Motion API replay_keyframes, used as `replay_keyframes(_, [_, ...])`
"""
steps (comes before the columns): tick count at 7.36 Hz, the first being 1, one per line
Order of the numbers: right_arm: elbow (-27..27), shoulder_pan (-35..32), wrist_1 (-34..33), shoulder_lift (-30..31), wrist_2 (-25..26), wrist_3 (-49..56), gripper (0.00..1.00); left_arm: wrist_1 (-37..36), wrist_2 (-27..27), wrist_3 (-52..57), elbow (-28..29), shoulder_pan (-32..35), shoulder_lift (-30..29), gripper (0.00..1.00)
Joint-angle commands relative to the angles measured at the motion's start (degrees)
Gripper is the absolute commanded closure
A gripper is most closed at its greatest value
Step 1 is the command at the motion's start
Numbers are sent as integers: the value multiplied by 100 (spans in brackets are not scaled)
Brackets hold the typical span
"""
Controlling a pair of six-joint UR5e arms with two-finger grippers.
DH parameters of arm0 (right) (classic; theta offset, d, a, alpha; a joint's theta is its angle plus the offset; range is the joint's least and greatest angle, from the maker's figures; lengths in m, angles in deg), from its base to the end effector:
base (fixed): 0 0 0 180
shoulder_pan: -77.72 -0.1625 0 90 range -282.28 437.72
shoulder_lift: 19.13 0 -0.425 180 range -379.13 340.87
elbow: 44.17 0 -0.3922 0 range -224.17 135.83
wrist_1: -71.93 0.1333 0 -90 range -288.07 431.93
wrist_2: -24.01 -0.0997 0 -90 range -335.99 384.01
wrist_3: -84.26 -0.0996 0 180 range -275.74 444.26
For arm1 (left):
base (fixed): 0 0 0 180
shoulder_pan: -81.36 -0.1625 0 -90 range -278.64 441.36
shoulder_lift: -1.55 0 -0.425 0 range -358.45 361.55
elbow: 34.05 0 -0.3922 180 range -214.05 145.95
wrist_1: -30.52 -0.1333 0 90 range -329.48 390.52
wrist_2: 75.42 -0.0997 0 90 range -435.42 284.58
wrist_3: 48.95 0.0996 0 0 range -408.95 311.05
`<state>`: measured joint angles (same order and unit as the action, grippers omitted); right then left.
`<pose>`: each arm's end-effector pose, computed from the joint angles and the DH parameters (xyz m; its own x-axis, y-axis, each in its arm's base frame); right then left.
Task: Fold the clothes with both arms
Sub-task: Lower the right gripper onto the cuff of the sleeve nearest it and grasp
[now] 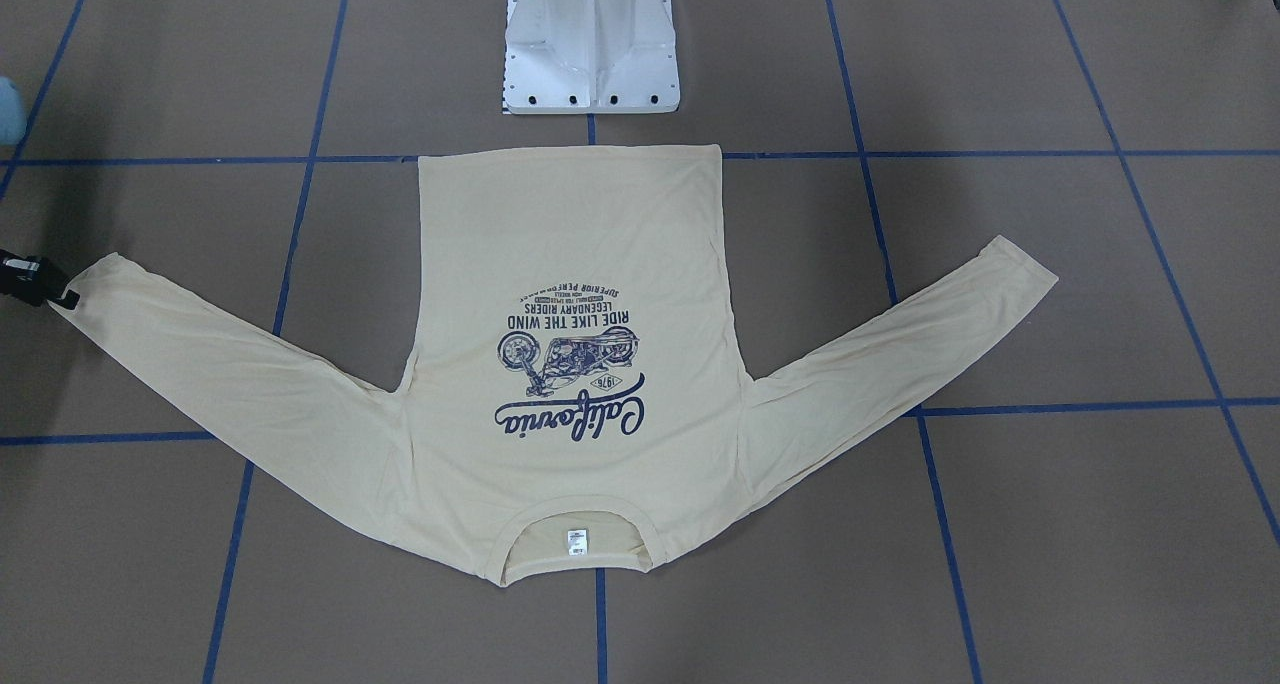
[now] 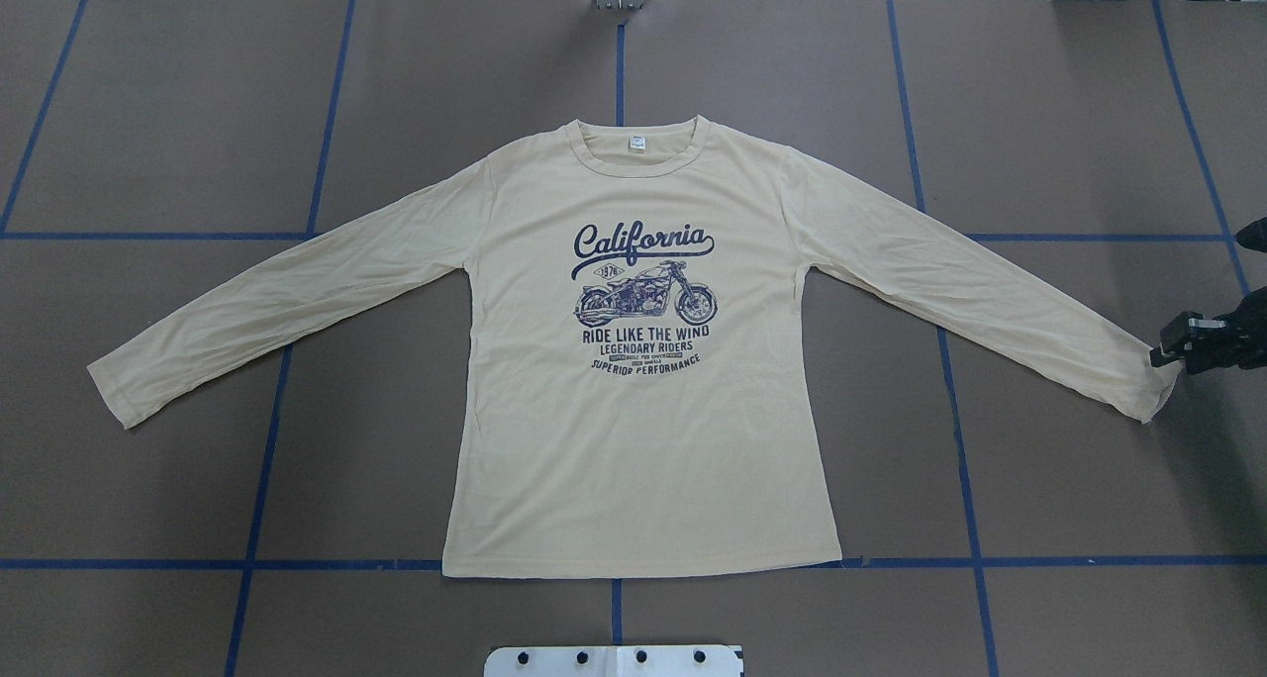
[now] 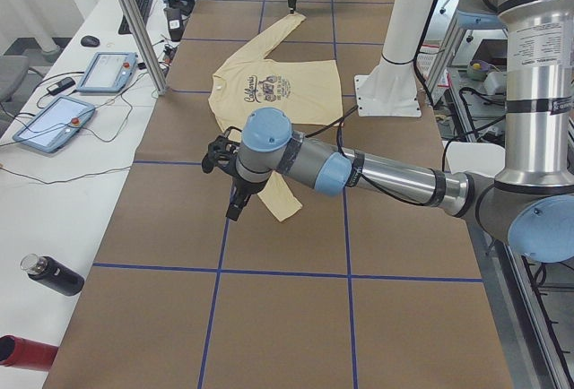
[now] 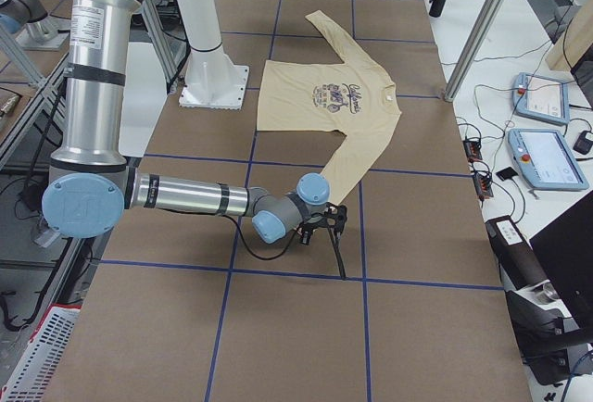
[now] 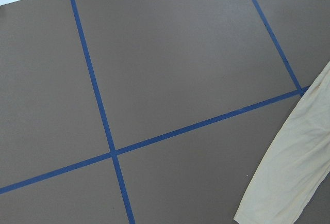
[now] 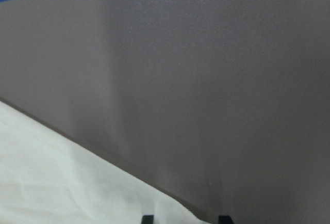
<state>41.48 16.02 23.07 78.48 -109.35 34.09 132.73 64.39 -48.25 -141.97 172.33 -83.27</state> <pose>-0.1561 -0.4268 0.6796 0.6262 0.1808 0.7584 -0.1046 0.9834 -0.1481 -0.0650 -0.4606 0.5155 0.6508 0.3223 -0.6874 0.0074 0.9027 0.4303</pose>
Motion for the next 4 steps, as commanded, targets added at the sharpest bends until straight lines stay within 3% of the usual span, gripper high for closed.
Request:
replay_keyframes(1, [22,-9,7,73,-119,-2,100,0,3,0,-9,0,0,0])
replay_keyframes(3, [144,-18,7,135,-155,-37,100,0,3,0,-9,0,0,0])
replay_keyframes(4, [502,-26,-36,135,-164,-254,100,0,3,0,-35,0,0,0])
